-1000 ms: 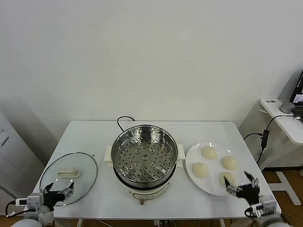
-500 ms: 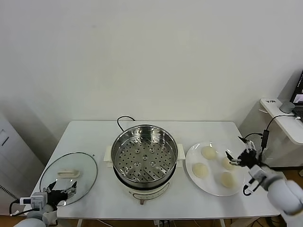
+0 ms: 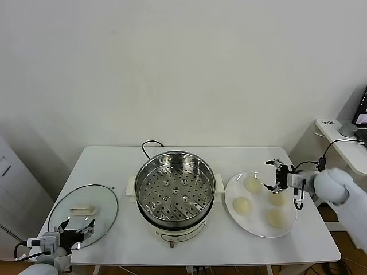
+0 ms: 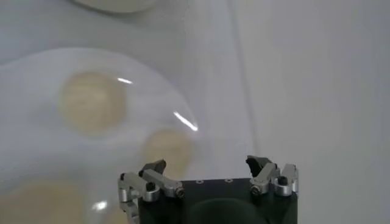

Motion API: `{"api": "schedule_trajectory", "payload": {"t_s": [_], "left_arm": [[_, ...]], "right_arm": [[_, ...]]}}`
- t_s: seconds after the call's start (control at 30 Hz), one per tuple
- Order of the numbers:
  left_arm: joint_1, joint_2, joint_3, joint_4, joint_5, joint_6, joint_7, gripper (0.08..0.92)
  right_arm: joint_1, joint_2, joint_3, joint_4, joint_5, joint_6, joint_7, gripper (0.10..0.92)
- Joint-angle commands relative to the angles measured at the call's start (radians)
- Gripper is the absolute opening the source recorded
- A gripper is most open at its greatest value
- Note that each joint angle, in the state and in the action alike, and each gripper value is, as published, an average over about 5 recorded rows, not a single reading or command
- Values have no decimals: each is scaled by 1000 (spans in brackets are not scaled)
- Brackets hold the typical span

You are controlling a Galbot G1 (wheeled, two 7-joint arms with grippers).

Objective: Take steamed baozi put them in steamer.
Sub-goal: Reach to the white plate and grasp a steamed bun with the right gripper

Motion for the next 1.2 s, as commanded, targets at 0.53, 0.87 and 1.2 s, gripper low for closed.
{"api": "schedule_trajectory", "payload": {"t_s": [0.53, 0.87, 1.2], "left_arm": [[-9, -2, 9, 6, 5, 6, 1, 823], [-7, 0, 10, 9, 5, 5, 3, 823], [5, 1, 4, 11, 5, -1, 4, 823]], "right_arm": [[359, 243, -418, -358, -18, 66, -172, 823], [303, 307, -357, -443, -118, 80, -148, 823], [274, 331, -291, -486, -142, 74, -141, 746]]}}
